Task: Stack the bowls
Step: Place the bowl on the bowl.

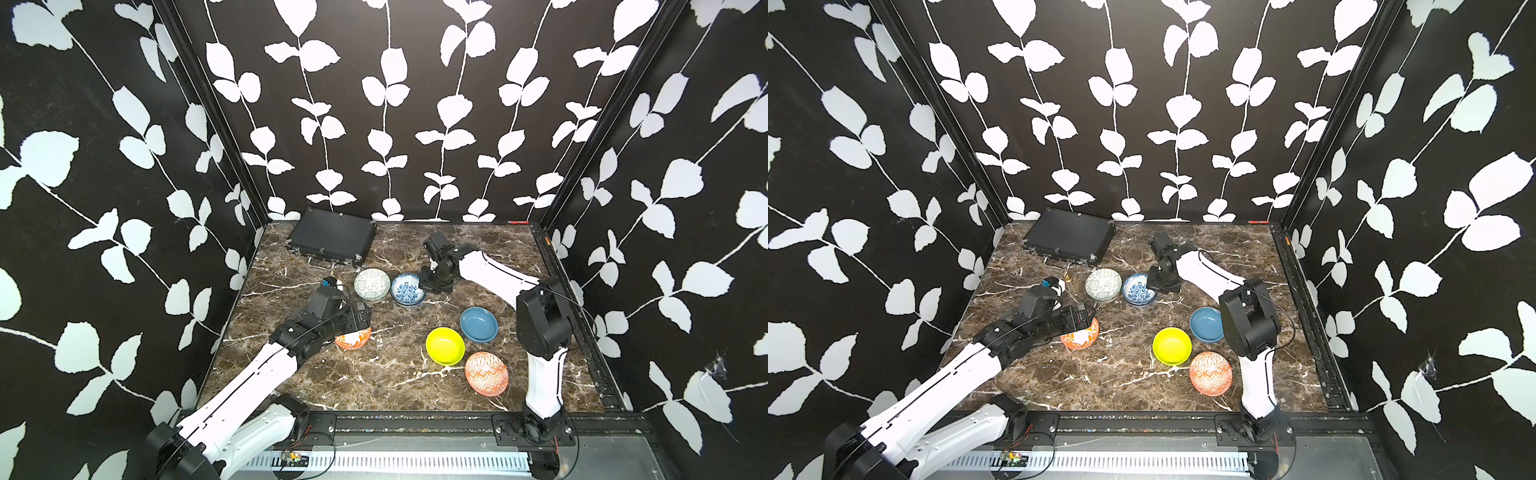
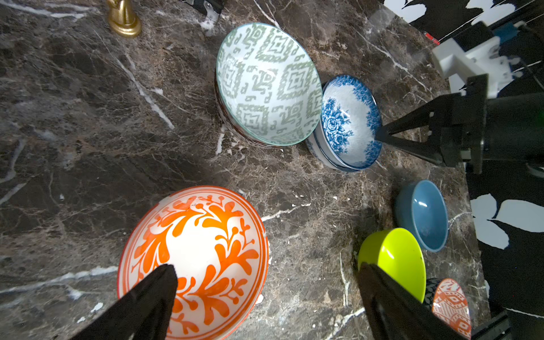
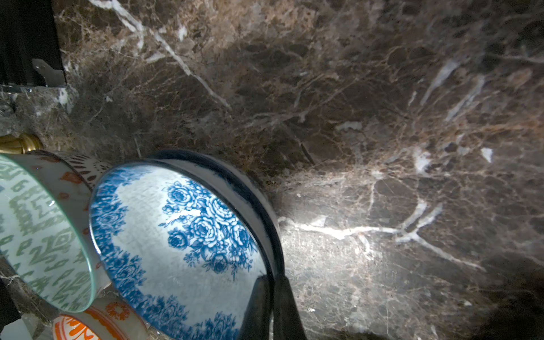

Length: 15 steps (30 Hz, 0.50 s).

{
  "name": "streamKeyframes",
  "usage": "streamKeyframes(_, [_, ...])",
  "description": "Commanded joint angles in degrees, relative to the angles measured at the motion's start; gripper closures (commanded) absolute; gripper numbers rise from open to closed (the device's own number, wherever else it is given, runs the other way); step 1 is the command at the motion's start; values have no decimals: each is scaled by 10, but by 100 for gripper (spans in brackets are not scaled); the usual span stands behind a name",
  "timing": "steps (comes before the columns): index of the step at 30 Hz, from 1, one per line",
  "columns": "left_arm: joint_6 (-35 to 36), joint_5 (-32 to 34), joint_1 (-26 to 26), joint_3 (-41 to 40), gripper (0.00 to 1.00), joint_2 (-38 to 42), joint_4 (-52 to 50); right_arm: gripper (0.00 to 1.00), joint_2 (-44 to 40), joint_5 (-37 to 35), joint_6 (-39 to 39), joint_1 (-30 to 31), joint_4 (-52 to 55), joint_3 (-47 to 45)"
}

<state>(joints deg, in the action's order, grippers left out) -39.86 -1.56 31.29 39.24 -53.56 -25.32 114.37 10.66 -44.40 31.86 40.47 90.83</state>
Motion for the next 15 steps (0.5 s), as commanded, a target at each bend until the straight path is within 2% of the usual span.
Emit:
streamKeyframes(1, [5, 5, -4, -7, 1, 9, 8, 100, -4, 4, -6, 0, -11, -17])
streamKeyframes(15, [5, 5, -4, -6, 1, 6, 8, 100, -15, -20, 10, -3, 30, 10])
